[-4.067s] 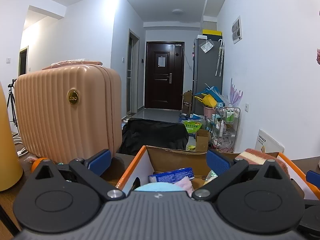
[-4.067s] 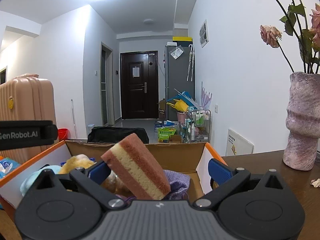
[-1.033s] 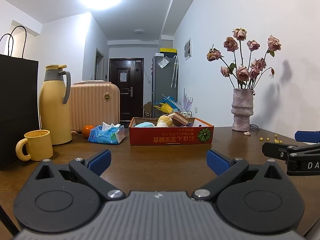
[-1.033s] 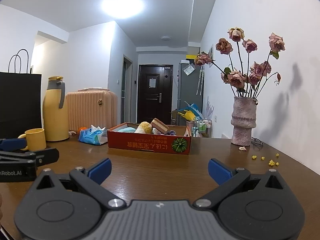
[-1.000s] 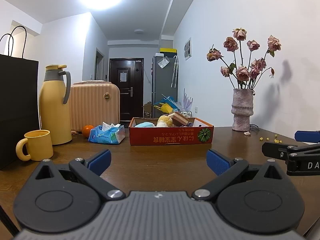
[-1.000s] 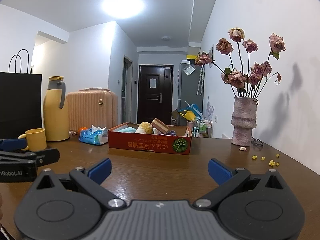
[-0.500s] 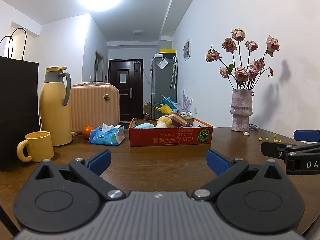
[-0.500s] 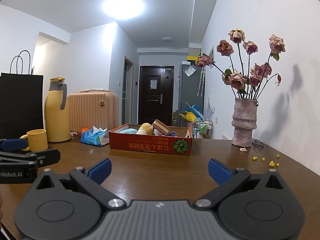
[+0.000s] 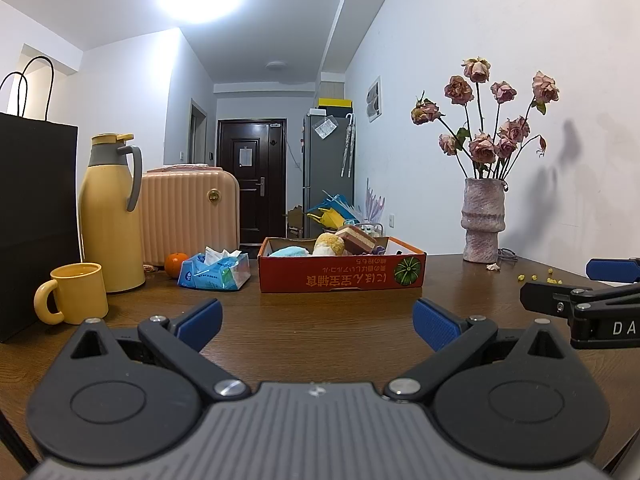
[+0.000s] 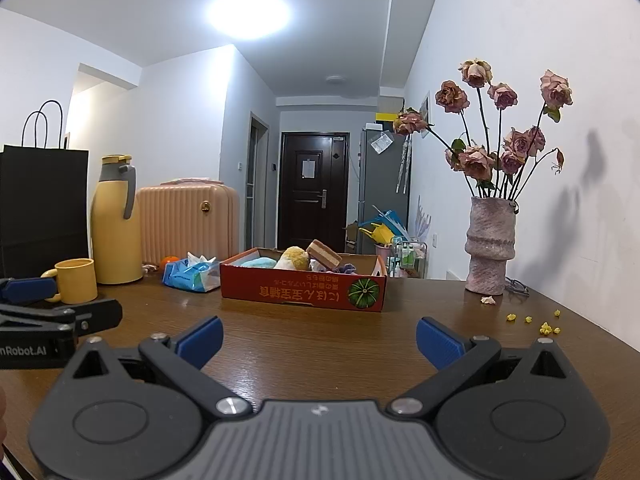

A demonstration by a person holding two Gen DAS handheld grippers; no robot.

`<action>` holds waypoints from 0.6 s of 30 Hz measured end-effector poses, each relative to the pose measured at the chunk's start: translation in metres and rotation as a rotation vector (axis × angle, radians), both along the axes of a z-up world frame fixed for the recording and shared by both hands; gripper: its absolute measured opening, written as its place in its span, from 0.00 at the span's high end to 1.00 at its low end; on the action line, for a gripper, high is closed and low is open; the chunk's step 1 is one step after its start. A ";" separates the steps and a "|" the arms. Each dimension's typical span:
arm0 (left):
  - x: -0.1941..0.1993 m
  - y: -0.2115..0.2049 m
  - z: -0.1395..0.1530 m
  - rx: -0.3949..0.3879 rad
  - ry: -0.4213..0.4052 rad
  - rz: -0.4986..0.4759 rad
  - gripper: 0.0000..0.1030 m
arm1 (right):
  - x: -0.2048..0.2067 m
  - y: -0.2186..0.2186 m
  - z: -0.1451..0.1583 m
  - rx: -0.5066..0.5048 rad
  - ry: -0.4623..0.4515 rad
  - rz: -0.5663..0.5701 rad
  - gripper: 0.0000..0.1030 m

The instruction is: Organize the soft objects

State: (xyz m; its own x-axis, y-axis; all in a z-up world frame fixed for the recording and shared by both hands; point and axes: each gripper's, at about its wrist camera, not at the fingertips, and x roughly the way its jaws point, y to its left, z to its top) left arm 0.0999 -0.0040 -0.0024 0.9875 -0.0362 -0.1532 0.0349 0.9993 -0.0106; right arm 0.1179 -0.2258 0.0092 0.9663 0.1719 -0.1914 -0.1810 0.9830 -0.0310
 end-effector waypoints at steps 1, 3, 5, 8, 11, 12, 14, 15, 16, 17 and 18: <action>0.000 0.000 0.000 0.000 0.000 0.000 0.00 | 0.000 0.000 0.000 0.000 0.000 0.000 0.00; 0.000 0.000 0.000 0.000 0.000 0.000 0.00 | 0.000 0.000 0.000 0.000 0.000 0.000 0.00; 0.000 0.000 0.000 0.000 0.000 0.000 0.00 | 0.000 0.000 0.000 0.000 0.000 0.000 0.00; -0.001 0.000 0.000 -0.001 0.000 -0.001 0.00 | 0.000 0.000 0.000 0.000 0.000 -0.001 0.00; -0.001 0.000 0.000 0.001 -0.001 0.002 0.00 | 0.000 0.000 0.000 0.000 0.000 0.000 0.00; -0.001 0.000 0.000 0.001 -0.001 0.001 0.00 | 0.000 0.000 0.000 0.000 0.000 0.000 0.00; -0.001 0.000 0.000 0.000 -0.001 0.001 0.00 | 0.000 0.000 0.000 0.000 0.000 0.000 0.00; -0.001 0.000 0.000 0.000 -0.001 0.001 0.00 | 0.000 0.000 0.000 0.000 -0.001 0.000 0.00; -0.001 0.000 0.000 -0.001 0.000 0.001 0.00 | 0.000 0.000 0.000 0.000 0.000 0.000 0.00; -0.001 0.000 0.000 -0.001 -0.001 0.001 0.00 | 0.000 0.000 0.000 0.000 0.000 0.000 0.00; -0.001 0.000 0.000 0.000 -0.001 0.001 0.00 | 0.000 0.000 0.000 0.000 -0.001 0.000 0.00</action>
